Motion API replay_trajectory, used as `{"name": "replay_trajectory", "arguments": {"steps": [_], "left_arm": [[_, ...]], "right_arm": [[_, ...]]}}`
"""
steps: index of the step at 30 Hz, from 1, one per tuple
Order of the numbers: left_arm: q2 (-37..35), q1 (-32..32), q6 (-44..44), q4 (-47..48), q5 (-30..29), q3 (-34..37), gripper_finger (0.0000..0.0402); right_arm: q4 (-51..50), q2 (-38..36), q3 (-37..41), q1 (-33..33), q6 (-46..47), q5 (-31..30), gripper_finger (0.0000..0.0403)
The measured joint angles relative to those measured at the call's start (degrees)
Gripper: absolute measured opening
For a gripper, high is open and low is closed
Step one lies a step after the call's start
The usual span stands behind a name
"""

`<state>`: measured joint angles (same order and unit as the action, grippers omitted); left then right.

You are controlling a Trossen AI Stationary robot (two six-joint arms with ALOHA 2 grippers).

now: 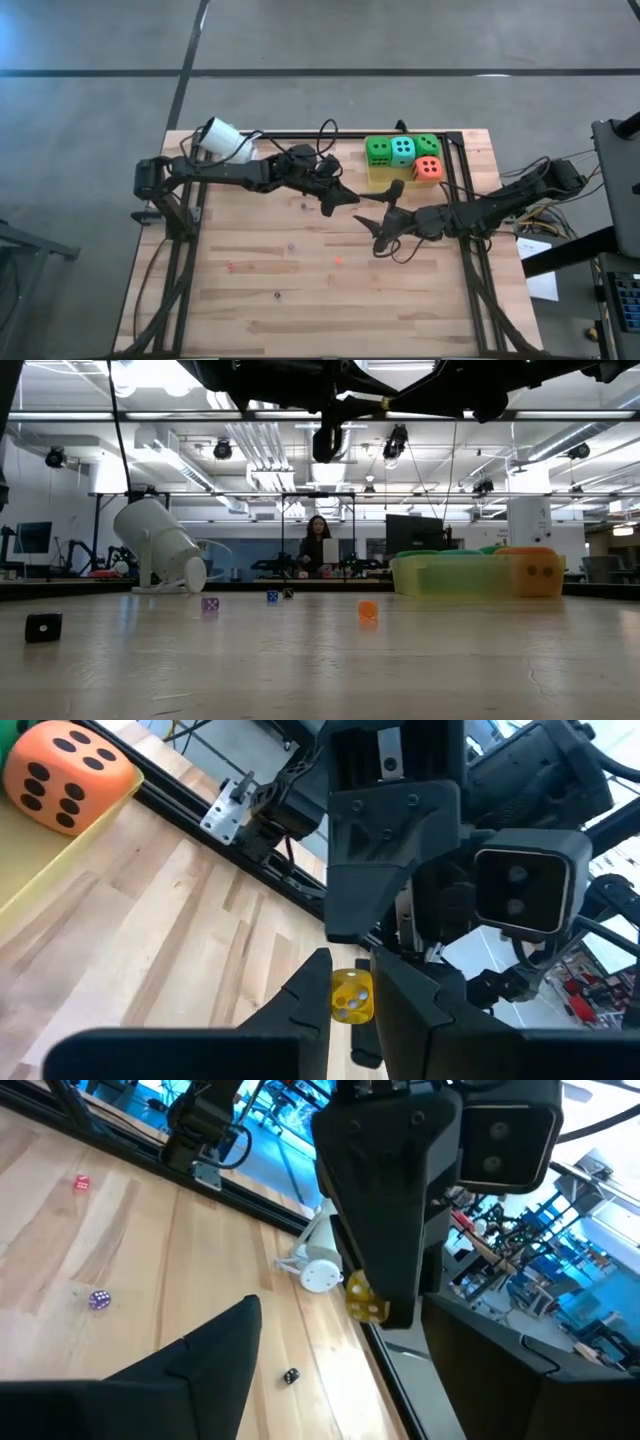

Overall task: Pick & Place Dice
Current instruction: Put the small yellow dice into the yellow bin

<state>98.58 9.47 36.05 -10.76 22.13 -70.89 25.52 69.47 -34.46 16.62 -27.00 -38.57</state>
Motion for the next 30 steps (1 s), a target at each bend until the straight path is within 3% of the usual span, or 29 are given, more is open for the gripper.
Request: {"name": "replay_trajectory", "arguments": {"steps": [19,25,30], "left_arm": [[0.0,0.2,0.0,0.3,0.2,0.0,0.0058],[-0.2,0.8,-1.2,-0.8,0.2,0.0,0.0058],[-1.3,1.8,-1.7,-4.2,0.2,0.0,0.0058]], "right_arm": [[0.2,-1.7,0.0,0.3,-3.6,-0.8,0.0246],[-2.9,-6.1,0.2,4.2,-3.6,-7.1,0.0246],[-3.0,-7.4,1.6,7.8,-3.6,-8.0,0.0246]]}}
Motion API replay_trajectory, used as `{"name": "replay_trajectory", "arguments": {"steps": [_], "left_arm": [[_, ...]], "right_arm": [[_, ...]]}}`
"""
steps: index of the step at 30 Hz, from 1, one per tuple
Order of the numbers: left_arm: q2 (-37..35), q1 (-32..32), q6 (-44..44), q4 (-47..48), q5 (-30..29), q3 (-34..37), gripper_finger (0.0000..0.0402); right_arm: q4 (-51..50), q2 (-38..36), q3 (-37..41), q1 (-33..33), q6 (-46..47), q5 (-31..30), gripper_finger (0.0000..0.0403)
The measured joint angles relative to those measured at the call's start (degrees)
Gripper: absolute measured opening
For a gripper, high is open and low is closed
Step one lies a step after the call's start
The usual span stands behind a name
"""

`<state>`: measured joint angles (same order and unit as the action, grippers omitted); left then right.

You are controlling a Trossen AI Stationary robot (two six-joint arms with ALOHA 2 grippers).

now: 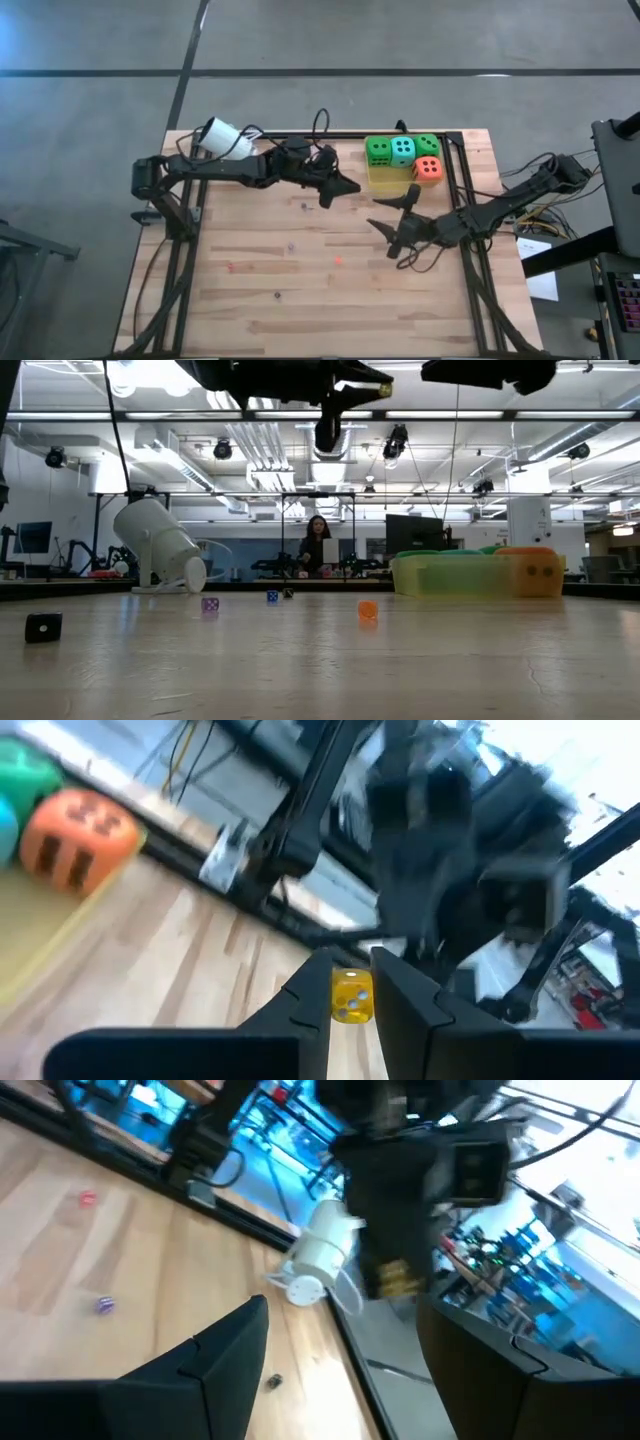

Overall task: Pick & Place Dice
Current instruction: Put the small yellow dice into the yellow bin

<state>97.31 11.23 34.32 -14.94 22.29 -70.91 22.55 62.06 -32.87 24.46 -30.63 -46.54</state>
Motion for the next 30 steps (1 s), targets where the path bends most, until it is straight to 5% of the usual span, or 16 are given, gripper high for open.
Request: {"name": "replay_trajectory", "arguments": {"steps": [30], "left_arm": [[-0.2,-1.2,0.2,-4.8,-1.1,0.0,0.0058]], "right_arm": [[16.8,4.8,1.1,-1.6,-13.4,0.5,0.0246]]}}
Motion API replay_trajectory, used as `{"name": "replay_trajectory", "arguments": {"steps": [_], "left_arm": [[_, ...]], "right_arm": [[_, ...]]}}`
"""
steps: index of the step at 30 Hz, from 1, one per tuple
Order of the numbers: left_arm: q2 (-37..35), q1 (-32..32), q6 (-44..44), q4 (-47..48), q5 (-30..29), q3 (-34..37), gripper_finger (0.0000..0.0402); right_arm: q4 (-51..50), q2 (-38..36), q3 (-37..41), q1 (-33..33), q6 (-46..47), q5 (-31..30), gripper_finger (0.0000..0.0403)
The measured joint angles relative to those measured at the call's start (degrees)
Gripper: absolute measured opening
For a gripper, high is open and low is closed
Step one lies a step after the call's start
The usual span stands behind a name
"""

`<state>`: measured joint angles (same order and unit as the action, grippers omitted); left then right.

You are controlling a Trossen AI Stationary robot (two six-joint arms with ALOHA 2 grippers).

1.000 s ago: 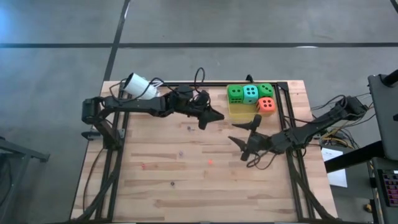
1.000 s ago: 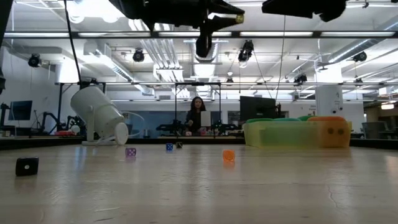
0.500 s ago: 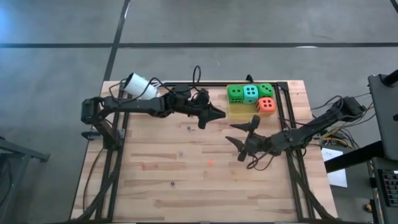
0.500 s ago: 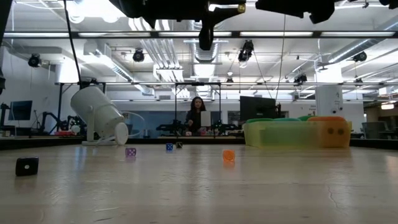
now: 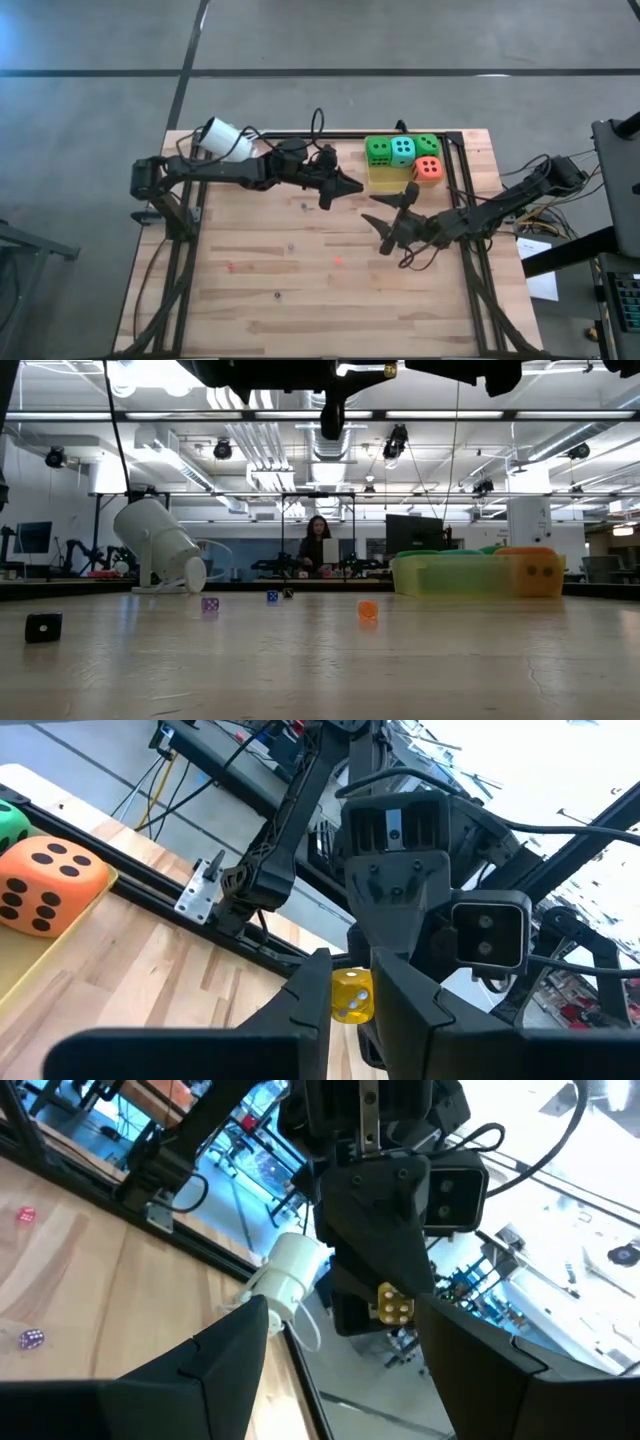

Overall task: Pick & Place Dice
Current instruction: Put the small yellow dice into the yellow bin

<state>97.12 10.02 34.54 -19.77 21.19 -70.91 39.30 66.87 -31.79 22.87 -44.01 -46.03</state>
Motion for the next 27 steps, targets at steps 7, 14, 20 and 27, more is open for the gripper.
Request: {"name": "replay_trajectory", "arguments": {"steps": [7,14,20,27], "left_arm": [[0.0,-1.1,0.0,-0.1,-0.2,0.0,0.0058],[0.3,-2.9,0.0,-0.1,-1.6,0.0,0.0058],[0.3,-4.0,0.0,0.0,-2.4,0.0,0.0058],[0.3,-5.1,0.0,0.3,-4.1,0.0,0.0058]], "right_arm": [[0.3,0.0,0.0,-0.1,-0.4,1.7,0.0244],[0.4,0.0,0.0,-0.8,-0.2,4.9,0.0230],[0.5,0.0,0.0,-1.5,-0.1,6.7,0.0228],[0.4,0.0,0.0,-1.7,0.1,6.6,0.0228]]}}
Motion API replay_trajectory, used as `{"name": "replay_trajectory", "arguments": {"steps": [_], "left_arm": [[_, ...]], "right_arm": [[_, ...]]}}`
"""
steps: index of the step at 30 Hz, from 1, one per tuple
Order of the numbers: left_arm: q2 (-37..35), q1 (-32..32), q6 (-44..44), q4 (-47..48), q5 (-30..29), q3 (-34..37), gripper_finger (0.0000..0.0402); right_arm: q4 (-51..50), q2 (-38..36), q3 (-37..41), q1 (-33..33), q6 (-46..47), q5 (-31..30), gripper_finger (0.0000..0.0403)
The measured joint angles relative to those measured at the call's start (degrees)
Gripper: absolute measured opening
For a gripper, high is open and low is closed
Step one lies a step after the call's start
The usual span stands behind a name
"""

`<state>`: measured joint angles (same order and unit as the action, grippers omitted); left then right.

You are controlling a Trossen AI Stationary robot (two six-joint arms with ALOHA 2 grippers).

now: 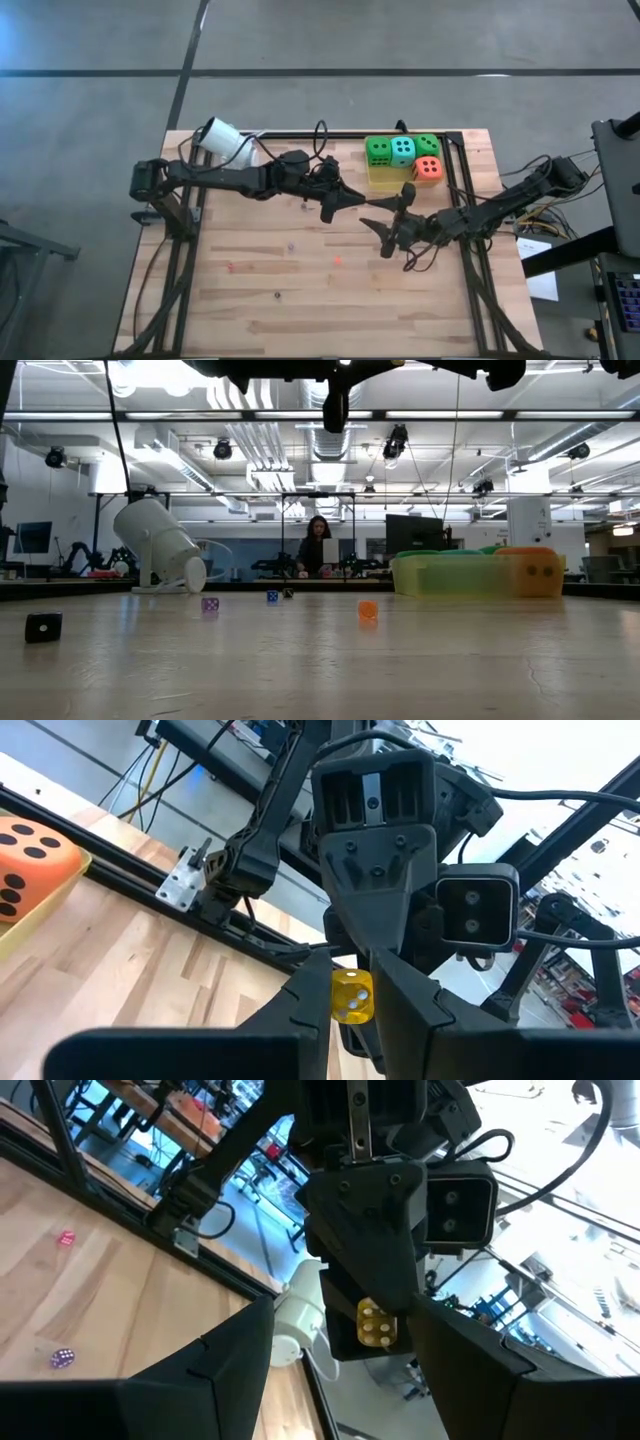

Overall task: Pick & Place Dice
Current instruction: Put the small yellow dice into the yellow bin

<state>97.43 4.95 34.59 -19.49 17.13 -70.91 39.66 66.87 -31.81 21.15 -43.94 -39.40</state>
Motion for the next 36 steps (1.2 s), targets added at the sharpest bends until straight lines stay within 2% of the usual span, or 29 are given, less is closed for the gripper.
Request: {"name": "replay_trajectory", "arguments": {"steps": [36], "left_arm": [[0.0,-1.0,-1.3,2.2,-1.0,0.0,0.0058]], "right_arm": [[0.0,0.0,0.0,-0.2,-1.0,-1.2,0.0228]]}}
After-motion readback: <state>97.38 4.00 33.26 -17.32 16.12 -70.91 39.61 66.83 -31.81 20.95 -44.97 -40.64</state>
